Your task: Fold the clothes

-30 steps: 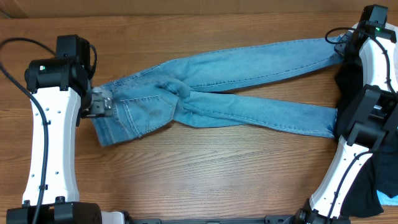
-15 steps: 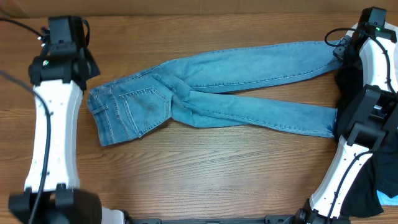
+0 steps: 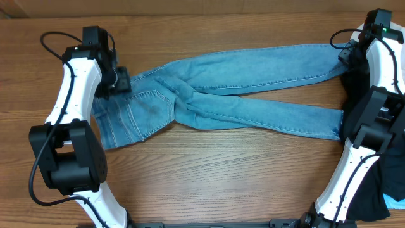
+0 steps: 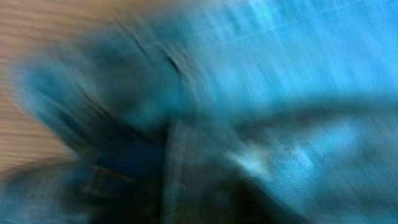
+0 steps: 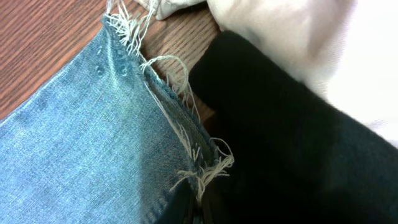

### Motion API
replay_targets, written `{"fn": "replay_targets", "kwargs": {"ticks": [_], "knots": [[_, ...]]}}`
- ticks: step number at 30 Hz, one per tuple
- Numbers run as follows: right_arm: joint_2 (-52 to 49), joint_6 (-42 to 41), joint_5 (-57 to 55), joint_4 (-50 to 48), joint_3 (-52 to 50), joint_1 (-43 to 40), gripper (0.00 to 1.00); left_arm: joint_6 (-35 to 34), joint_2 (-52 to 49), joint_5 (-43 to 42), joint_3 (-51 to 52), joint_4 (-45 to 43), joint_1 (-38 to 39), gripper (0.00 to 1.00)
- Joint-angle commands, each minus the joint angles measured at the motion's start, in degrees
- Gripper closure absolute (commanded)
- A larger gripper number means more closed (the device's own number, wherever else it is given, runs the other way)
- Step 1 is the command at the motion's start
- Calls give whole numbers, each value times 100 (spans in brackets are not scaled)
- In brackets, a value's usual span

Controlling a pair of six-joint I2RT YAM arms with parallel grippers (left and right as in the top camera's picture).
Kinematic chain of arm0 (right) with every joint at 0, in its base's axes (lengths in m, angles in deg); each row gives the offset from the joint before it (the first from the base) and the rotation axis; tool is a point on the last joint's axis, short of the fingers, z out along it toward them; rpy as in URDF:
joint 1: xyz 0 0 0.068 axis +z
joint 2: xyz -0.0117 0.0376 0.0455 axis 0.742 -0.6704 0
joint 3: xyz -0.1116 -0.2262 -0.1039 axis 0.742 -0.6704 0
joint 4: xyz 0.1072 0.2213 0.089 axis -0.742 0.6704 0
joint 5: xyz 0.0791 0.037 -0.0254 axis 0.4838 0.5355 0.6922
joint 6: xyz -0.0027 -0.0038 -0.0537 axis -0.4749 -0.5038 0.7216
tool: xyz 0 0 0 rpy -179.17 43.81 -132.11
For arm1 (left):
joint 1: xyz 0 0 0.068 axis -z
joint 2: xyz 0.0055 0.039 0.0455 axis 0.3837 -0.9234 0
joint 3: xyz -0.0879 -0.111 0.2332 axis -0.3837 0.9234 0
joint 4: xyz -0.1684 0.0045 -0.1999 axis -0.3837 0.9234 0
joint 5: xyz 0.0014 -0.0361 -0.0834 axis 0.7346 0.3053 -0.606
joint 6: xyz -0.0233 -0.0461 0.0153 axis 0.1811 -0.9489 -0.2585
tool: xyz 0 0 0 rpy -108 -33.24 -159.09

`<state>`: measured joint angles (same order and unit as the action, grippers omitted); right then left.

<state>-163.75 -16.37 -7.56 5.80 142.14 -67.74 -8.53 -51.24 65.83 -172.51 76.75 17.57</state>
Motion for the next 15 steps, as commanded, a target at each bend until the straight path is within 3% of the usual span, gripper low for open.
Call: {"fn": "replay_targets", "kwargs": {"ticks": [1,3,4,6,9,13,15], "knots": [[223,31,-57,35,85,-20,96,625,201,-2337,-85,1141,-11,75],[223,33,-57,39,85,-20,96,833,234,-2905,-83,2024,-11,81],[223,33,-59,39,85,-20,96,1001,234,-2968,-76,2695,22,89],[223,55,-57,44,85,-22,96,1290,234,-2588,-74,3300,122,90],[223,160,-59,74,85,-22,96,1126,251,-1963,-11,3416,337,88],[223,160,-59,127,85,-22,96,1091,249,-1818,9,3303,520,82],[223,160,-59,131,85,-22,96,782,251,-1591,-35,3084,520,96]]}}
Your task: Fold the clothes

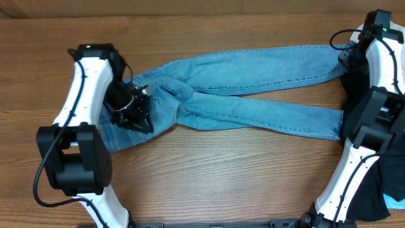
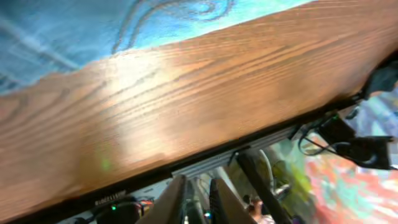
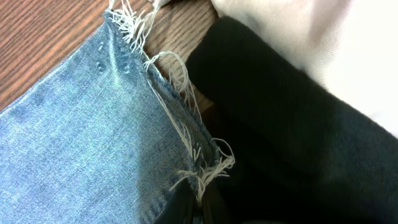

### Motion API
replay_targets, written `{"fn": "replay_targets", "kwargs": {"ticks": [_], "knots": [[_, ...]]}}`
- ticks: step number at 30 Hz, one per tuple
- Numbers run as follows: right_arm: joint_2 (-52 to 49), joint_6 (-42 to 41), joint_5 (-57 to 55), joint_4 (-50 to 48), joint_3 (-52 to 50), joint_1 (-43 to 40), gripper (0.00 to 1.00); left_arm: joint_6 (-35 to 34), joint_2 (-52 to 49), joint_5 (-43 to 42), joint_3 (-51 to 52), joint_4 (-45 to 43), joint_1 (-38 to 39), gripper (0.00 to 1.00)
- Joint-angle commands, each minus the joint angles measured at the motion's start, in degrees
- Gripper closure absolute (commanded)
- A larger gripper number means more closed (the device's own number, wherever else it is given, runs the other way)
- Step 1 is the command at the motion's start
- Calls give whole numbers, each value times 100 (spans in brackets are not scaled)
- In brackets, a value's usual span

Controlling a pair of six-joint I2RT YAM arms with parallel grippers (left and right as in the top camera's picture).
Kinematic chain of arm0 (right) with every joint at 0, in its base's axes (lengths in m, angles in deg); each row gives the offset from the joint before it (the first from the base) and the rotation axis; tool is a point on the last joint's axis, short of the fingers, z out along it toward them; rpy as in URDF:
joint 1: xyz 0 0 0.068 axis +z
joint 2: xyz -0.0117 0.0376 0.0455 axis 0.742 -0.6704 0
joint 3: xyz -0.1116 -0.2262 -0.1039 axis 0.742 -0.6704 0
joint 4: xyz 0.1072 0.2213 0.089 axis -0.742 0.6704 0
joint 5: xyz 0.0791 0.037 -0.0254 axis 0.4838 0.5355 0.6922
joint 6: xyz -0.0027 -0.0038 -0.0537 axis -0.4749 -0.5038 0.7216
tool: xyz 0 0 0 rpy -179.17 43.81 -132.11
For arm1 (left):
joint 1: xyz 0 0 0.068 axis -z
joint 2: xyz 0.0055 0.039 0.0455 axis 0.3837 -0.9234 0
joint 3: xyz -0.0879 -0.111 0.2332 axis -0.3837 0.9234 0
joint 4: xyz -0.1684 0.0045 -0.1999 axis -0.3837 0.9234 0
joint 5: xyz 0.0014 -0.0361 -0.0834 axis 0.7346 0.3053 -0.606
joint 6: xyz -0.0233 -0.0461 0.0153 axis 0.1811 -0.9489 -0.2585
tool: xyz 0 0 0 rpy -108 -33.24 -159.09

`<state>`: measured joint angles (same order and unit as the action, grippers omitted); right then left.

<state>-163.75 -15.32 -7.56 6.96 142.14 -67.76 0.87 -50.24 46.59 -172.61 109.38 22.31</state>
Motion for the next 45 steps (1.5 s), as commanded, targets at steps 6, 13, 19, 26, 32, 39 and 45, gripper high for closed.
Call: {"fn": "replay_targets", "kwargs": {"ticks": [6,13,19,26,32,39,45], "knots": [[223,55,-57,81,85,-20,96,-487,424,529,-1029,-1191,-179,94],[223,55,-59,168,85,-20,96,-1311,433,2312,-1633,-2310,-669,47],[223,55,-57,203,85,-20,96,-1305,-249,2035,-1322,-2402,-809,48],[223,55,-57,243,85,-20,96,-627,-1412,74,-1320,-1185,-632,65],[223,55,-57,184,85,-20,96,409,-1434,-284,-1246,153,9,63],[223,55,-59,234,85,-20,96,315,-1438,170,-616,0,1047,60],[223,55,-57,236,85,-20,96,-13,-1438,116,-168,-223,1550,60]]}}
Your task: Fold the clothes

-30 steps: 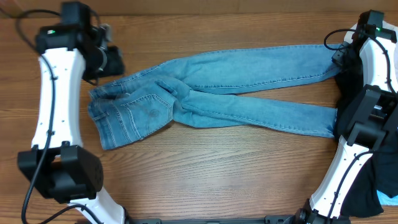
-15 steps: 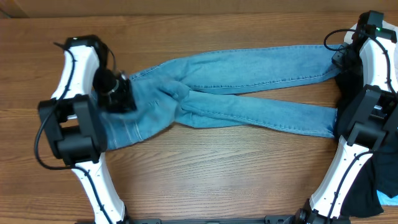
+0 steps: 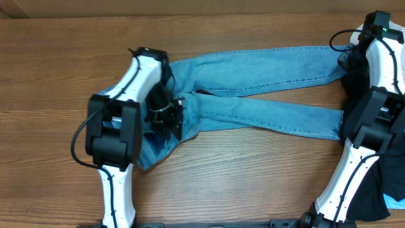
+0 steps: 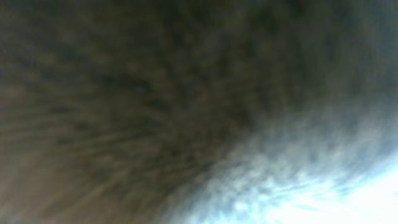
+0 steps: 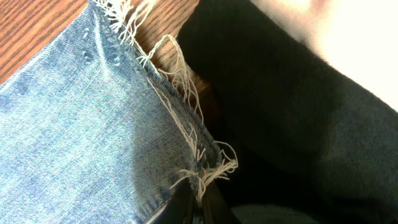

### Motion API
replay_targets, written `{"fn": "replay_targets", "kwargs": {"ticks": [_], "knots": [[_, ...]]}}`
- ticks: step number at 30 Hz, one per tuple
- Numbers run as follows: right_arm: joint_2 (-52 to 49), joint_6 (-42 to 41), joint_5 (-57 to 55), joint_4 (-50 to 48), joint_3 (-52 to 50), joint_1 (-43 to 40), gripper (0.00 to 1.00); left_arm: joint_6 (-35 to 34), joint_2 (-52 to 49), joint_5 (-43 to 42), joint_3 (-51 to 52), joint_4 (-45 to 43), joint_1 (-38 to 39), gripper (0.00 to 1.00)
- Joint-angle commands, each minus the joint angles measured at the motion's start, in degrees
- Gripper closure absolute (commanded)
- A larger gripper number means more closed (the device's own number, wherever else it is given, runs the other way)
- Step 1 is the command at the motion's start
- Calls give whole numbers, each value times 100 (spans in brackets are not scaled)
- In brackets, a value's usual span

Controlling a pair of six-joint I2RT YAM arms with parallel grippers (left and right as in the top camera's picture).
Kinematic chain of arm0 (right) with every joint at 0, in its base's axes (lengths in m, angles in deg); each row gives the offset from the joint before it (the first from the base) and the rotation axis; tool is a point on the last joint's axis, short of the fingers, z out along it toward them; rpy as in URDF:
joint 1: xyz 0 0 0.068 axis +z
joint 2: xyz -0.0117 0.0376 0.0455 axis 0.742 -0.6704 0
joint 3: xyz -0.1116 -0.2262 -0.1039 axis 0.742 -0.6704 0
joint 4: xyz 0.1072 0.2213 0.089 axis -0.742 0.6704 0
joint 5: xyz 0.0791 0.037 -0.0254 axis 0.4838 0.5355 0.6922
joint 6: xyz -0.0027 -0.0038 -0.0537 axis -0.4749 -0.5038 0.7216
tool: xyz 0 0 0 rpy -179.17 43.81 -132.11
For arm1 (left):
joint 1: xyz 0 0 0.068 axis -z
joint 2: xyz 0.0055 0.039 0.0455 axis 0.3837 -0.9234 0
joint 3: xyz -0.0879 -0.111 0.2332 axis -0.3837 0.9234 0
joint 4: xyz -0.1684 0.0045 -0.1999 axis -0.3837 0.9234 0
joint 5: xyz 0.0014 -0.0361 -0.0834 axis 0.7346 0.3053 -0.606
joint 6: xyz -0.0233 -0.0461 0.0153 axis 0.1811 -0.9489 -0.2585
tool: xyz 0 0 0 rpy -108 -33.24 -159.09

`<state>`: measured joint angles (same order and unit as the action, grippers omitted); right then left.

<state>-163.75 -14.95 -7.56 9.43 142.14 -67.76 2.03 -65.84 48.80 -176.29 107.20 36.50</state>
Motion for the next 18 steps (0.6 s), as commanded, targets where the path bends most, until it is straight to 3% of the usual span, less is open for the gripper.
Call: {"fn": "replay_targets", "kwargs": {"ticks": [1,6,11,14,15,18], "knots": [[223,17,-57,-7,85,-20,95,-111,122,-186,258,24,205,60],[223,17,-59,-2,85,-20,96,-372,201,345,273,59,411,70],[223,17,-59,17,85,-20,95,-1093,1239,1294,-236,-608,151,67],[223,17,-59,31,85,-20,95,-1576,1825,1982,-413,-975,-157,53],[223,17,-59,44,85,-20,95,-1725,2015,2175,-411,-1121,-304,43],[223,17,-59,66,85,-20,95,-1928,2345,2312,-411,-1440,-885,38]]}}
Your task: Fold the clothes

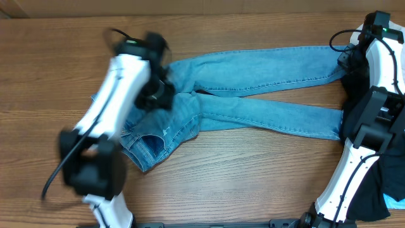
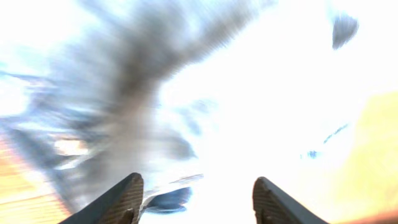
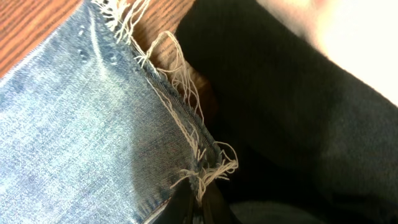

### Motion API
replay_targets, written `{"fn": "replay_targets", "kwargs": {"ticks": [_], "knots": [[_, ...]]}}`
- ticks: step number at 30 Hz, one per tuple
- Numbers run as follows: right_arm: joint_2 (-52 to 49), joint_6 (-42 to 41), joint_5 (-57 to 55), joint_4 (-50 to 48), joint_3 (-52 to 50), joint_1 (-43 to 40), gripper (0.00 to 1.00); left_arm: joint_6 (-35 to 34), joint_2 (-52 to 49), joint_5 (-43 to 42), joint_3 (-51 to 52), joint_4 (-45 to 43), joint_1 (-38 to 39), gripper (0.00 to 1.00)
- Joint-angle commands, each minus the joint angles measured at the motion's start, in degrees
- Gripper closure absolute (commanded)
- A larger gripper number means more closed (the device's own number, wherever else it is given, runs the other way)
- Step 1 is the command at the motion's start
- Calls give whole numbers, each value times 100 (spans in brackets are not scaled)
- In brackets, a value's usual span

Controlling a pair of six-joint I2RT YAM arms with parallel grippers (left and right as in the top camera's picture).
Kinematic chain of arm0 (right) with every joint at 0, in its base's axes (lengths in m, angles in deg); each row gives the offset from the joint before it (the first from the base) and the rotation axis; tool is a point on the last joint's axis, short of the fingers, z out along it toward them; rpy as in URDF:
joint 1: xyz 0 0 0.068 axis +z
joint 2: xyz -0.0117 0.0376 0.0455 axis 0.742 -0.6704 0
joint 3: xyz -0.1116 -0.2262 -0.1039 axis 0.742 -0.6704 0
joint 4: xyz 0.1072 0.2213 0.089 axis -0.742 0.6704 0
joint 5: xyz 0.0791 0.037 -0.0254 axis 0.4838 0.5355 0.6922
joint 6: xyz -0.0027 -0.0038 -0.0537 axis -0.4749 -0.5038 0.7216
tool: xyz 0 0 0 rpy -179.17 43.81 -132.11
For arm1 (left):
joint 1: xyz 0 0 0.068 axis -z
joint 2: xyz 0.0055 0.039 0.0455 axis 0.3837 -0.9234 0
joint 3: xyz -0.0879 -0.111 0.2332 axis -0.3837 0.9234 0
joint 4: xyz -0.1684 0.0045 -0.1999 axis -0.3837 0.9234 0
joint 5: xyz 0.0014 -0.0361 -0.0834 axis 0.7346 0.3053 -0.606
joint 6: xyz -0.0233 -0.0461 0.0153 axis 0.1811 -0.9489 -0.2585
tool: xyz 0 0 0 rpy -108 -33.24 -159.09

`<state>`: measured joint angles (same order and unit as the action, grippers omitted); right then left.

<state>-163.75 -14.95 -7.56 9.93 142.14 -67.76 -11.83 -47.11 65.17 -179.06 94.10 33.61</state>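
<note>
A pair of light blue jeans point(image 1: 266, 73) lies across the wooden table, legs stretched to the right. The waist end point(image 1: 158, 136) is folded over and bunched at the left. My left gripper point(image 1: 158, 95), blurred by motion, hovers over the crotch area. It is open in the left wrist view point(image 2: 196, 202), with nothing clear between its fingers. My right gripper point(image 3: 199, 202) is shut on the frayed hem point(image 3: 186, 143) of the upper leg. In the overhead view that gripper point(image 1: 346, 60) is at the far right.
A black garment point(image 3: 298, 124) lies right beside the held hem, with white cloth point(image 3: 354, 31) past it. In the overhead view the black pile point(image 1: 354, 107) sits by the right arm's base. Bare wood point(image 1: 253, 183) shows in front of the jeans.
My left gripper was down on the folded waist part and is now open, higher and a little farther back. The waist end stays folded over. The right gripper has kept its hold.
At first my left gripper was at the waistband at the far left, the seat spread flat. Then it was nearer the middle with the waist bunching. Later it was pressed at the fold near the crotch. Now it is open and the waist lies doubled over.
</note>
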Motion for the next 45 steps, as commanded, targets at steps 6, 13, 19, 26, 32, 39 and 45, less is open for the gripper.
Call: {"fn": "replay_targets", "kwargs": {"ticks": [6,13,19,26,32,39,45], "knots": [[223,17,-59,20,85,-20,95,-533,210,188,46,-345,-1882,41],[223,17,-59,31,85,-20,95,-444,-686,-306,129,-446,-2653,41],[223,17,-59,28,85,-20,95,-446,-1432,-247,129,-772,-2861,37],[223,17,-59,20,85,-20,95,-450,-1733,70,133,-1582,-2911,36],[223,17,-59,20,85,-20,95,-448,-1991,-199,136,-2068,-2903,39],[223,17,-59,28,85,-20,95,-444,-2181,-404,136,-2363,-2903,61],[223,17,-59,42,85,-20,95,-444,-2166,-402,136,-2734,-2905,88]]}}
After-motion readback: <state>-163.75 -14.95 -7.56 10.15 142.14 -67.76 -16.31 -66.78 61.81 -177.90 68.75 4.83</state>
